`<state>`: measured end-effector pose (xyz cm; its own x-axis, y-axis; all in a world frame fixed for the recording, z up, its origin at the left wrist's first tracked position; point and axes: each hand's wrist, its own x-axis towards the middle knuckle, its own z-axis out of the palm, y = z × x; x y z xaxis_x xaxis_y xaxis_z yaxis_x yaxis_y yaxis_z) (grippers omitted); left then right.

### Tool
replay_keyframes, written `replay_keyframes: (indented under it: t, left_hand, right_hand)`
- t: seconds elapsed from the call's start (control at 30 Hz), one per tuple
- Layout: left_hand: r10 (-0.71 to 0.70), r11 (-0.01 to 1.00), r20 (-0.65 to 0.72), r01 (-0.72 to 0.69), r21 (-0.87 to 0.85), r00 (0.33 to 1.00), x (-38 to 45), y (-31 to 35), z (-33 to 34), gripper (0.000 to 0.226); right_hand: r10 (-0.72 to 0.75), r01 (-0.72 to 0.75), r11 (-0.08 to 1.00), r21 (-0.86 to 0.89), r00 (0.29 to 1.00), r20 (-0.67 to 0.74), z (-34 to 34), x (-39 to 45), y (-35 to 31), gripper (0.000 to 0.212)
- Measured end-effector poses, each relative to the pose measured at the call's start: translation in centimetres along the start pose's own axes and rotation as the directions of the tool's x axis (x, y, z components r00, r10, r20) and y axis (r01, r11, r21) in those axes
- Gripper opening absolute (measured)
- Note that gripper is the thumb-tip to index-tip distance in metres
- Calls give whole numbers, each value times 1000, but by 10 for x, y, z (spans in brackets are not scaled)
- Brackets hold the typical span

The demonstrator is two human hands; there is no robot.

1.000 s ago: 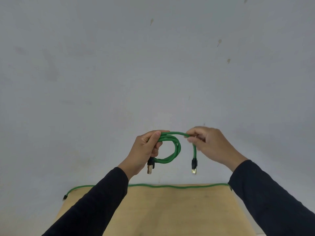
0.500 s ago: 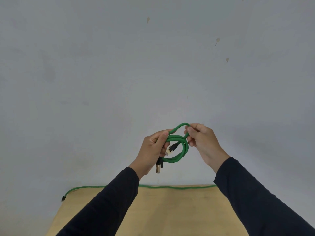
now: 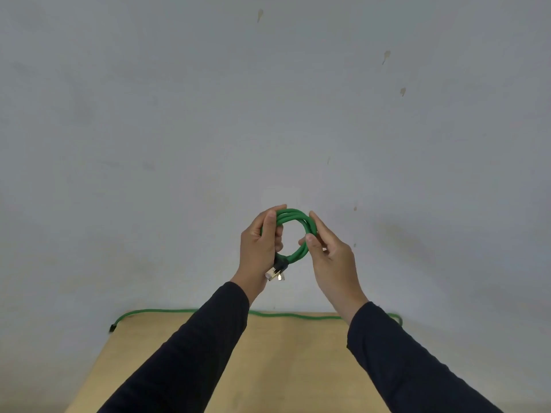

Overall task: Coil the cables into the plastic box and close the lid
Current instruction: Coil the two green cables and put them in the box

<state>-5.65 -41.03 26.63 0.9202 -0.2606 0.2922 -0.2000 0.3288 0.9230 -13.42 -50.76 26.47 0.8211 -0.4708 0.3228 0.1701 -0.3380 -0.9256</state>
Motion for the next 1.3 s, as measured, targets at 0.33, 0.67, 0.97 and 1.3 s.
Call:
replay_keyframes:
  t: [0.33,0.67,0.97,1.3]
  left_hand:
    - [-355,921,-14,352,169,935,-72,-48,-55,25]
    - [-507,755,-74,484,442,859,-199,-89,-151,24]
    - [-590,596,-81,501,627,803,-254,-119,-172,30]
    - [-637,413,-3,345,843,771,-261,-145,-170,41]
  right_hand:
    - [236,-233,964,-128,972,11,29,-64,49,36]
    - [509,-488,841,-232,860,38,81,-205,80,35]
    - [577,-553,724,-413,813,-78,95,-255,112,27]
    - [589,-359,549,-755,807,43,107,-263,144,20]
